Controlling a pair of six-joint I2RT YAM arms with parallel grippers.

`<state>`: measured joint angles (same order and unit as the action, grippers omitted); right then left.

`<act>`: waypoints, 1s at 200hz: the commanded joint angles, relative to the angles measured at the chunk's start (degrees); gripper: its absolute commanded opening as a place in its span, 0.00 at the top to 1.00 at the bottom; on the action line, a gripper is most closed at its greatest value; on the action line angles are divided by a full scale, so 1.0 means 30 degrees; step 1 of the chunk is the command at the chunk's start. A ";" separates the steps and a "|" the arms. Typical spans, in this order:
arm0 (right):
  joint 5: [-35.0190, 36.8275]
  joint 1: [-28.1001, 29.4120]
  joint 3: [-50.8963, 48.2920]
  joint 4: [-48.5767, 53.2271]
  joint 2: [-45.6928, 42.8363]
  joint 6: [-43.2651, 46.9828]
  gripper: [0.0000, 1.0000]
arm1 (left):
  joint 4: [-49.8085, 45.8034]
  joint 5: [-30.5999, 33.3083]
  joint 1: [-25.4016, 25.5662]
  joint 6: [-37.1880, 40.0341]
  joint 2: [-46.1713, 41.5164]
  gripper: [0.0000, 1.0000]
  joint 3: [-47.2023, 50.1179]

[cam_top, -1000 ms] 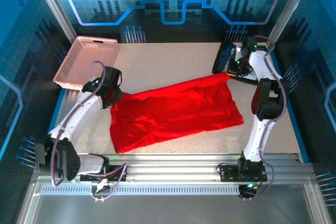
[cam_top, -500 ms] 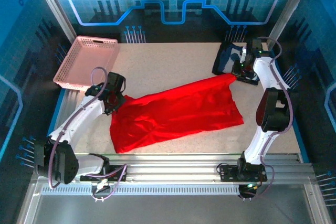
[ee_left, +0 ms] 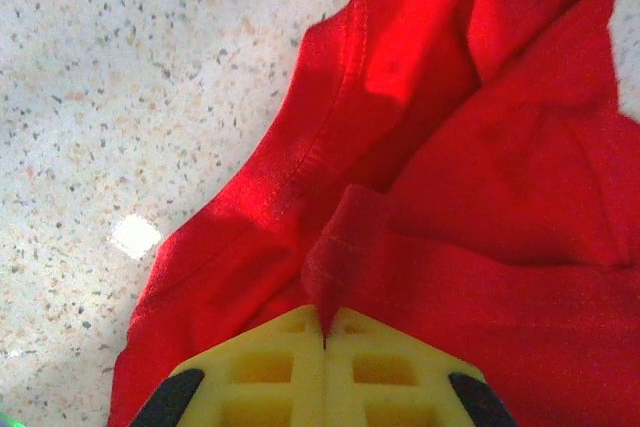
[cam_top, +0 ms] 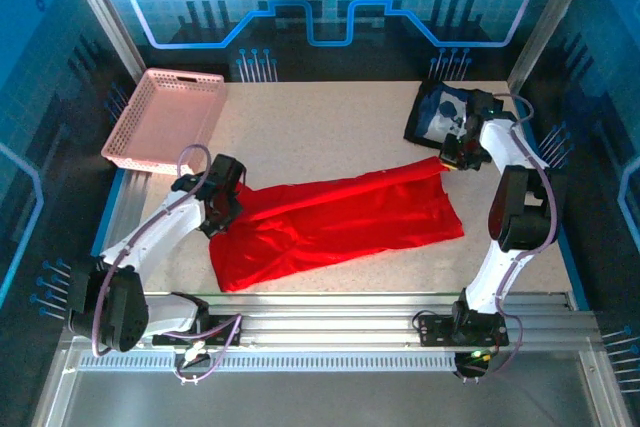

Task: Fold and stack the t-shirts

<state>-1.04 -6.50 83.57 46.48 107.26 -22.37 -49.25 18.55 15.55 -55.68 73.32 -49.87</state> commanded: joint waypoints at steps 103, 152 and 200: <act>0.1339 -0.0499 -0.2155 0.0737 0.0381 -0.2097 1.00 | -0.0752 -0.0498 0.1522 -0.2884 -0.0215 1.00 0.2348; 0.1256 -0.0583 -0.2194 0.0828 0.0929 -0.2420 0.74 | -0.0306 -0.0830 0.1897 -0.3839 -0.0806 0.67 0.3234; -0.0698 -0.1518 -0.2628 0.1269 -0.0801 -0.4115 0.43 | -0.1897 -0.0026 0.3193 -0.4125 -0.2467 0.42 0.0684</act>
<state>-0.27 -9.30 76.44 48.03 109.16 -31.42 -50.35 16.19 22.65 -66.39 69.01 -42.02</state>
